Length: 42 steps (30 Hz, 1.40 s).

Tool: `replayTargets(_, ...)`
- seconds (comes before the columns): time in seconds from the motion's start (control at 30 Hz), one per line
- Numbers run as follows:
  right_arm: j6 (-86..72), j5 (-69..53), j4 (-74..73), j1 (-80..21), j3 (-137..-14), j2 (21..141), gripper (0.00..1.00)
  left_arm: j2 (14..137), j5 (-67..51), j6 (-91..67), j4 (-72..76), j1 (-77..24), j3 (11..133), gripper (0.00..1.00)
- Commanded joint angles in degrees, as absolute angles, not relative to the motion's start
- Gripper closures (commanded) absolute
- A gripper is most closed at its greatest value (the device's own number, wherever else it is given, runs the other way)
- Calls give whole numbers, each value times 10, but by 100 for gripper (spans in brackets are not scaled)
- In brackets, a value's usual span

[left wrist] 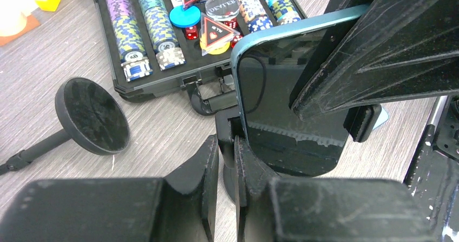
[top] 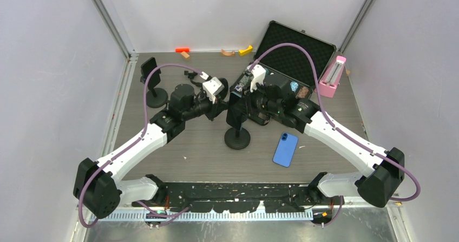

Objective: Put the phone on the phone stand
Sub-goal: Install the phone on the phone stand.

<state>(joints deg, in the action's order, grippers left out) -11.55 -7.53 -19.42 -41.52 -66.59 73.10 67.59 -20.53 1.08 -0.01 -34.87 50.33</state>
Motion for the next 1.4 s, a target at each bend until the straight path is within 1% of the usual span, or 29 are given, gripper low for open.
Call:
replayTargets(0.0, -76, 132, -265, -378, -637, 758, 100, 657, -266, 54, -58, -358, 484, 100)
replayTargets(0.27, -76, 147, -275, -378, -643, 763, 100, 652, -271, 66, -58, -358, 478, 100)
replayTargets(0.57, -40, 96, -255, -378, -619, 737, 100, 644, -286, 71, -61, -358, 483, 100)
replayTargets(0.93, -4, 128, -243, -385, -610, 726, 100, 643, -297, 71, -62, -360, 478, 100)
replayTargets(1.37, -7, 110, -243, -386, -604, 721, 100, 644, -309, 72, -62, -360, 477, 100)
